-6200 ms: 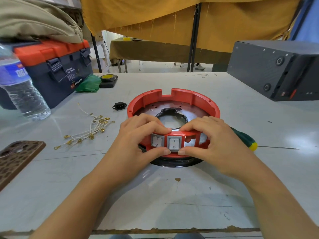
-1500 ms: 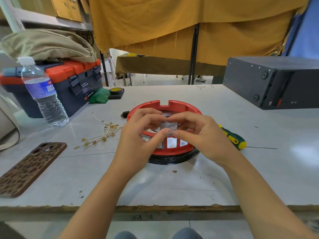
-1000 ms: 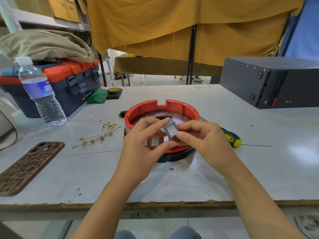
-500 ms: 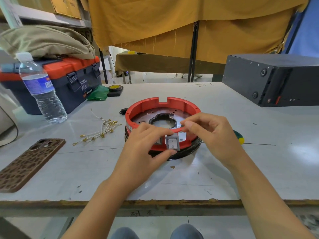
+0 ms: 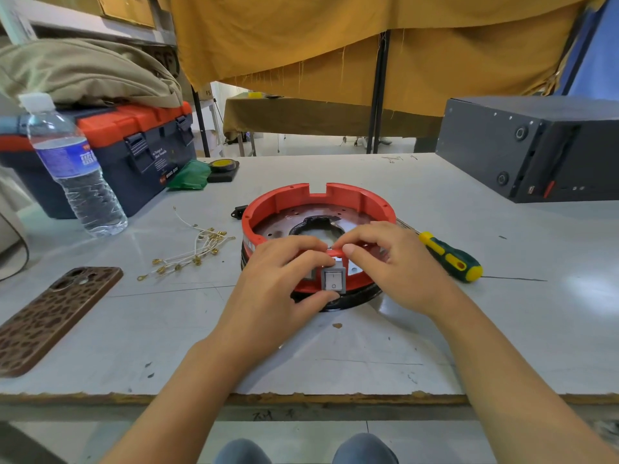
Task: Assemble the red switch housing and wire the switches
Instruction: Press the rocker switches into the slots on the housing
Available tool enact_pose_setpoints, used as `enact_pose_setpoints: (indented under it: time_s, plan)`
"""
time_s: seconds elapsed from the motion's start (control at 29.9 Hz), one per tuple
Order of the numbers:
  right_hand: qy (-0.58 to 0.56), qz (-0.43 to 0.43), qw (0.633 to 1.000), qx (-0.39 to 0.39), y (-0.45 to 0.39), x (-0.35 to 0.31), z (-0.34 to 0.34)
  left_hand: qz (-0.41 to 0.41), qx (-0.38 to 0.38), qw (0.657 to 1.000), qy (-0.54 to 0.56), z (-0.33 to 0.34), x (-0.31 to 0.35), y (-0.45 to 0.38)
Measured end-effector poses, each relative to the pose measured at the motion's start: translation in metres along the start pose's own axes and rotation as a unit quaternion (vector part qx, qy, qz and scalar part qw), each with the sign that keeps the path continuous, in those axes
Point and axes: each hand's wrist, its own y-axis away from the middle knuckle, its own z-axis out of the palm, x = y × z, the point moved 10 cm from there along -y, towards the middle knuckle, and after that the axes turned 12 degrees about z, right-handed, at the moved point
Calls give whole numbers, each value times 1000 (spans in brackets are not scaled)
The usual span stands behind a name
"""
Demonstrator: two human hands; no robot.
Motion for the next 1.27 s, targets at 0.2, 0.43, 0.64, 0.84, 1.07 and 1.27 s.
enact_pose_setpoints:
  time_s: [0.2,0.43,0.64,0.84,1.07,1.27]
  plan:
    - [-1,-16,999,-37,2,1,3,8,-7,1000,-14,1,-1,-3]
    - [27,-14,998,-63,1,7,8,27,-32,999,-35,-1,2,-6]
    - [34,-14,997,-63,-1,8,9,30,-64,995,-67,1,5,-11]
    - [20,-17,998,-61,-1,6,6,28,-73,995,-55,5,2,-12]
    - [21,-4,998,-64,-3,9,7,-56,-75,991,97,3,-26,-12]
    - [13,-4,998,-65,-2,8,7,-104,-29,985,135,1,-41,-13]
